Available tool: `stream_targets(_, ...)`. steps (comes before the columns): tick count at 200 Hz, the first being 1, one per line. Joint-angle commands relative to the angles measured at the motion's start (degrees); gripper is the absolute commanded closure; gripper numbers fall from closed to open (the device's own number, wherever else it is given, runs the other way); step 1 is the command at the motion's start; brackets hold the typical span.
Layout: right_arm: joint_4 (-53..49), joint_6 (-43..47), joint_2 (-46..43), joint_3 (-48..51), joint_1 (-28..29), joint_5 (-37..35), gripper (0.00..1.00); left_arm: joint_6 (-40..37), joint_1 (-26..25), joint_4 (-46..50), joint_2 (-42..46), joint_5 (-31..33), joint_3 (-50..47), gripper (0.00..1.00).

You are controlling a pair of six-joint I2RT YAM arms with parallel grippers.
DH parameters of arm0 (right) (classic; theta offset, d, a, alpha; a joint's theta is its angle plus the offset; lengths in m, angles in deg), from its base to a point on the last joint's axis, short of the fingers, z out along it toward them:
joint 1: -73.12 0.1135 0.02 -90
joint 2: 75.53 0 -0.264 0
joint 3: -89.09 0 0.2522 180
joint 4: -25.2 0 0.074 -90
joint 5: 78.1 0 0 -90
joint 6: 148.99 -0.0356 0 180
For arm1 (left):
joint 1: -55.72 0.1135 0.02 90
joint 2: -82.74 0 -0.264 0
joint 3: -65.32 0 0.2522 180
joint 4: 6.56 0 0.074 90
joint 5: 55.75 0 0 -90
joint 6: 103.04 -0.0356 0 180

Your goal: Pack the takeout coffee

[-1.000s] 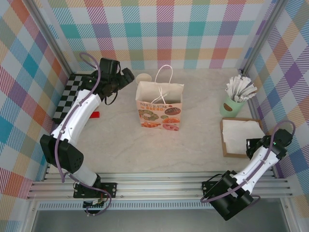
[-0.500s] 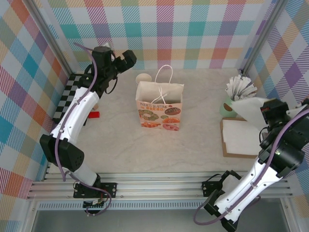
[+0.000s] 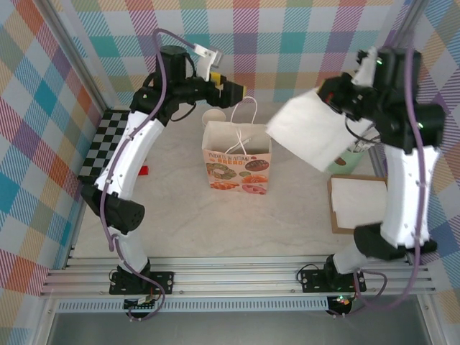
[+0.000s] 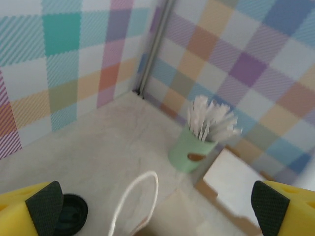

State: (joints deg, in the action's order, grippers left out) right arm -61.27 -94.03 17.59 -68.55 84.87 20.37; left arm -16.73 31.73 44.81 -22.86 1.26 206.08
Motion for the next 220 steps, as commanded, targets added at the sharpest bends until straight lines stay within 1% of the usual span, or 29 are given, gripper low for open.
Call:
stream_targets(1, -3.71, 0.22, 3.19, -9.71, 1.34, -7.21, 1.00, -14.26, 0.70, 11.26, 6.86, 0.63, -5.28, 0.00)
stream_targets(16, -0.27, -2.26, 2.85, -8.06, 1.96, -5.86, 1.00, -19.07, 0.61, 8.36, 12.36, -2.19, -13.54, 0.00)
stream_targets(30, 3.95, -3.61, 1.85, -5.06, 4.92, -6.05, 1.00, -20.04, 0.61, 3.10, 16.07, -4.41, -20.12, 0.00)
stream_targets(38, 5.29, -3.67, 1.63, -4.26, 7.72, -8.75, 1.00, -20.53, 0.61, 2.83, 16.33, -5.52, -21.00, 0.00)
stream_targets(53, 6.51, -3.10, 1.47, -4.17, 11.38, -14.52, 1.00, -22.58, 0.52, 6.46, 14.71, -7.24, -19.34, 0.03)
stream_targets(65, 7.96, -3.31, 1.21, -3.27, 12.06, -16.48, 1.00, -24.69, -0.01, 7.84, 14.02, -5.89, -19.69, 0.06)
stream_targets(86, 12.07, -3.90, 1.28, -1.79, 12.48, -14.57, 1.00, -30.46, -2.81, 5.75, 14.69, 0.78, -22.80, 0.13)
stream_targets(97, 14.01, -4.33, 1.92, -2.12, 13.44, -13.32, 1.00, -31.49, -3.25, 3.56, 14.85, 1.91, -23.56, 0.16)
stream_targets(112, 16.60, -3.87, 2.69, -2.47, 14.84, -10.97, 1.00, -31.06, -3.13, -0.08, 15.28, 1.04, -24.69, 0.13)
stream_targets(129, 17.80, -2.04, 3.88, -3.63, 15.34, -6.89, 1.00, -27.16, -1.44, -5.53, 15.82, -6.00, -24.98, 0.09)
stream_targets(141, 17.38, -0.22, 4.96, -4.77, 15.37, -4.27, 1.00, -24.55, -0.10, -7.94, 16.02, -8.43, -24.25, 0.08)
stream_targets(159, 17.11, 0.55, 5.95, -5.28, 15.87, -1.94, 1.00, -23.45, 1.01, -9.89, 16.80, -6.36, -23.78, 0.06)
stream_targets(191, 17.74, 1.74, 6.98, -5.36, 18.48, -1.83, 1.00, -21.83, 1.47, -13.58, 16.76, -0.85, -23.38, 0.07)
stream_targets(220, 18.39, 1.22, 8.18, -5.37, 20.59, -1.65, 1.00, -20.91, 1.58, -17.12, 16.02, -3.40, -21.81, 0.07)
